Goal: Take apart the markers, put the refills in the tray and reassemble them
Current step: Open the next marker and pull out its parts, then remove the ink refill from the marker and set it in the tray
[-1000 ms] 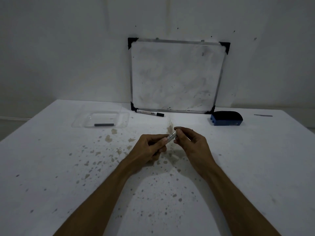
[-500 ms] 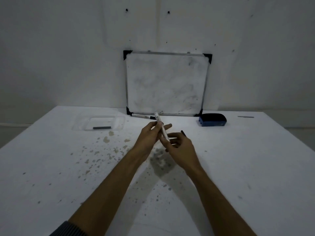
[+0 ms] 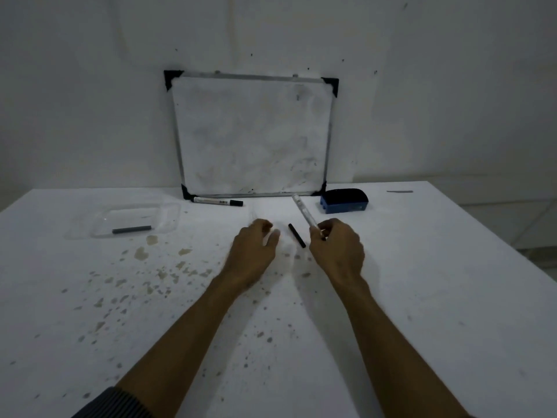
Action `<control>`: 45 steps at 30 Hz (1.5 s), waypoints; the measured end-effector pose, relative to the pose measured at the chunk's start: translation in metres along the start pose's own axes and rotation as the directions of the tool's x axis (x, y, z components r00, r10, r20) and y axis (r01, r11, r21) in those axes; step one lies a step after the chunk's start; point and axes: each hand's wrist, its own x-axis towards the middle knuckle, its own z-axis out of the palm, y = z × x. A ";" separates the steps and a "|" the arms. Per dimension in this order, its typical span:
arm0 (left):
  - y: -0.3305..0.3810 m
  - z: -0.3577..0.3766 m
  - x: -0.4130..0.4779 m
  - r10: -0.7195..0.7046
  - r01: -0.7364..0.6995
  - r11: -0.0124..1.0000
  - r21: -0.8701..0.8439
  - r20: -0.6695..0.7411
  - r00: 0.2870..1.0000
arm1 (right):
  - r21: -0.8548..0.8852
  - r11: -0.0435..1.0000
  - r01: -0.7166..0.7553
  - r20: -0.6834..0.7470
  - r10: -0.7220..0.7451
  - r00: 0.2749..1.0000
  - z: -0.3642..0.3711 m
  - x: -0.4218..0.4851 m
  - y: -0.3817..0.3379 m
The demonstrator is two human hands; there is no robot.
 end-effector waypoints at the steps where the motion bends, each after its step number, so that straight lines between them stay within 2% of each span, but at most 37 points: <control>1: -0.008 0.002 -0.001 0.056 -0.056 0.991 0.120 0.001 0.998 | -0.076 0.997 -0.008 -0.016 0.007 1.000 0.001 0.009 0.003; 3: -0.018 0.003 0.001 0.156 -0.162 0.945 0.284 0.045 0.987 | -0.160 0.987 -0.033 -0.021 0.030 0.999 0.004 0.026 0.011; 7: -0.032 -0.007 0.011 0.235 -0.298 0.878 0.374 0.206 0.950 | -0.230 0.972 -0.043 -0.017 0.040 0.999 0.016 0.039 0.024; 12: -0.042 -0.010 0.014 0.242 -0.315 0.863 0.395 0.224 0.944 | -0.260 0.965 -0.021 -0.070 0.003 0.998 0.027 0.034 0.028; 16: -0.037 -0.011 0.008 0.228 -0.290 0.883 0.368 0.203 0.952 | -0.219 0.976 -0.003 -0.091 -0.018 0.996 0.024 0.029 0.027; 20: -0.031 -0.029 0.004 0.183 -0.254 0.923 0.291 0.249 0.951 | -0.079 0.977 0.200 -0.088 -0.207 0.974 0.027 0.018 0.012; 23: -0.042 -0.066 0.003 0.107 -0.153 0.950 0.271 0.176 0.979 | 0.029 0.924 0.381 0.007 -0.381 0.925 0.038 0.011 -0.017; 25: -0.059 -0.088 -0.002 0.062 -0.113 0.925 0.364 0.147 0.987 | 0.090 0.881 0.465 0.160 -0.473 0.866 0.049 0.013 -0.041; 28: -0.085 -0.103 -0.019 0.040 -0.085 0.895 0.438 0.112 0.993 | 0.075 0.876 0.476 0.533 -0.439 0.723 0.075 0.021 -0.080; 29: -0.090 -0.103 -0.023 0.059 -0.096 0.891 0.444 0.096 0.994 | 0.023 0.865 0.502 0.601 -0.413 0.685 0.087 0.024 -0.090; 30: -0.094 -0.101 -0.026 0.082 -0.110 0.884 0.455 0.082 0.993 | -0.030 0.845 0.533 0.618 -0.404 0.675 0.100 0.027 -0.098; 35: -0.098 -0.098 -0.018 0.111 -0.119 0.892 0.436 0.043 0.993 | -0.201 0.790 0.580 0.405 -0.472 0.783 0.149 0.047 -0.122; 40: -0.104 -0.099 -0.014 0.114 -0.121 0.903 0.413 0.039 0.993 | -0.338 0.753 0.564 0.273 -0.495 0.825 0.176 0.052 -0.126; 42: -0.106 -0.098 -0.014 0.120 -0.123 0.903 0.411 0.033 0.992 | -0.317 0.773 0.549 0.265 -0.484 0.834 0.177 0.050 -0.123; 45: -0.106 -0.099 -0.013 0.116 -0.120 0.912 0.392 0.032 0.993 | -0.182 0.854 0.488 0.282 -0.430 0.858 0.164 0.036 -0.116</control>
